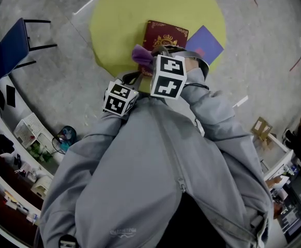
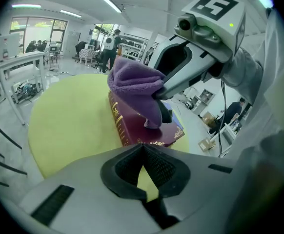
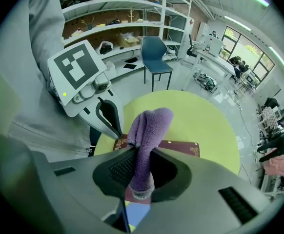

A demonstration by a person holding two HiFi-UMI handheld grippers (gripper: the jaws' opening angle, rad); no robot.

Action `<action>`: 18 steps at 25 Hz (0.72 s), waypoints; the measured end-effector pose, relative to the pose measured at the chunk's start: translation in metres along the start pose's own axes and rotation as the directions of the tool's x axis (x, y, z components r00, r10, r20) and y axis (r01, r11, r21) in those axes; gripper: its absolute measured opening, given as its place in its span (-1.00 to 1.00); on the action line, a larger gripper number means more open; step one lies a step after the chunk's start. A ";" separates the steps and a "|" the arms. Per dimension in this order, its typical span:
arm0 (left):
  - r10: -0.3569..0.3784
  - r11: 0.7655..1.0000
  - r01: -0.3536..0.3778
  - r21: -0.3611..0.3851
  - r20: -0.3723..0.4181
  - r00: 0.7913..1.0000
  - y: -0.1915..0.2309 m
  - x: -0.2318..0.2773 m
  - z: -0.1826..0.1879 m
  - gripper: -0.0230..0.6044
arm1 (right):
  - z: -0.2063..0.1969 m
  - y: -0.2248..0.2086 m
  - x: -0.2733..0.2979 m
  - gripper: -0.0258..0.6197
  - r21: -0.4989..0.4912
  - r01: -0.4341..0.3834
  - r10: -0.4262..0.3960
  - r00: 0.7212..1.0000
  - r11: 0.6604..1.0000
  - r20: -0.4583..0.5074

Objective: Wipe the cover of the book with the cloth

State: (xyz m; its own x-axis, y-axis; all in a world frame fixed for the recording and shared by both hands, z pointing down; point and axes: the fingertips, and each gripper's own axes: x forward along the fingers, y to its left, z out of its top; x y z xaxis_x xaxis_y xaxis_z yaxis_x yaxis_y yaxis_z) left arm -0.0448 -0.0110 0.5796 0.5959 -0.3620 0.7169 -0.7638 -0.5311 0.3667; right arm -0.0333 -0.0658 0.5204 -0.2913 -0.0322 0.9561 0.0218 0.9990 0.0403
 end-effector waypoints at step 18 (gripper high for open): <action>0.018 0.999 -0.018 -0.028 0.013 1.000 0.003 0.000 0.000 -0.87 | 0.002 0.014 0.050 -0.66 -0.034 -0.094 0.092 0.994 0.995 -0.063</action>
State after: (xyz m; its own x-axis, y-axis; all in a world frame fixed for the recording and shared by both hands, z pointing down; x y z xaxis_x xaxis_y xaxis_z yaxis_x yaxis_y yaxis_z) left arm -0.0468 -0.0123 0.5810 0.5847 -0.3814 0.7160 -0.7811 -0.5029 0.3701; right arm -0.0491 -0.0537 0.5677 -0.2273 0.0580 0.9721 0.0817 0.9958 -0.0403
